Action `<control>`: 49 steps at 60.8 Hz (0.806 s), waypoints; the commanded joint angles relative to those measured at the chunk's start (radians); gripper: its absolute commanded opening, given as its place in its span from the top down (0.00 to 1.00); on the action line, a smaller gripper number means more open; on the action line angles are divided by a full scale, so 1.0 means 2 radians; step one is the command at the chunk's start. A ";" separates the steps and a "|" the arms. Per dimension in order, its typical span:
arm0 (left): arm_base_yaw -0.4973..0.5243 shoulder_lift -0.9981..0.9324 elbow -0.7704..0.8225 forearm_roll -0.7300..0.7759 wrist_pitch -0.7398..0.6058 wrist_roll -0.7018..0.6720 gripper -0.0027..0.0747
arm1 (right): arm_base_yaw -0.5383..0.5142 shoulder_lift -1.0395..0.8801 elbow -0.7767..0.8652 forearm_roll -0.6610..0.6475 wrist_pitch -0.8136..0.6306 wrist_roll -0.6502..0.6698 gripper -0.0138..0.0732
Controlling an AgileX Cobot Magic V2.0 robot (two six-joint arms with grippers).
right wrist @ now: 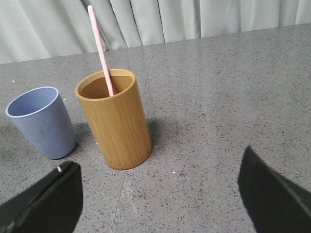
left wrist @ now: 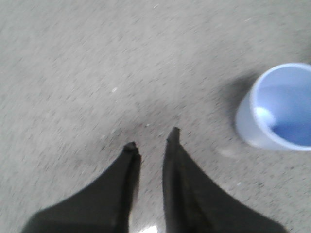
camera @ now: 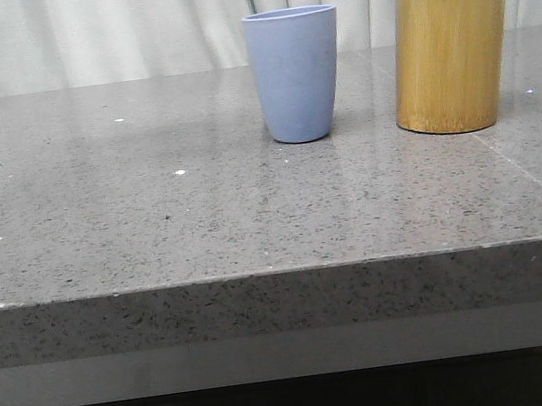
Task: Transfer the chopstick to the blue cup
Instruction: 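Open the left gripper and withdraw it from the blue cup, then move the right gripper above the pink stick in the bamboo cup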
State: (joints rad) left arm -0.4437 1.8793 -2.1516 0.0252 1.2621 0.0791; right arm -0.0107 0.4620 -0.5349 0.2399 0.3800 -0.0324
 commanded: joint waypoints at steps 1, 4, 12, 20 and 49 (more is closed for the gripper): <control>0.026 -0.052 0.026 0.002 0.009 -0.018 0.95 | -0.003 0.005 -0.019 -0.001 -0.041 -0.005 0.09; 0.038 -0.064 0.047 0.002 0.009 -0.029 0.96 | -0.003 0.005 -0.019 -0.001 -0.041 -0.005 0.09; 0.069 -0.101 0.123 0.001 -0.001 -0.043 0.96 | -0.003 0.005 -0.019 -0.001 -0.041 -0.005 0.09; 0.089 -0.151 0.209 0.001 -0.054 -0.055 0.96 | -0.003 0.006 -0.019 -0.001 -0.041 -0.005 0.09; 0.151 -0.449 0.566 0.003 -0.254 -0.078 0.99 | -0.003 0.007 -0.019 -0.001 -0.037 -0.005 0.09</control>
State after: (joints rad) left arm -0.1688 1.1115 -1.0837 0.0315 0.8607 -0.0572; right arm -0.0107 0.4644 -0.5349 0.2399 0.3787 -0.0328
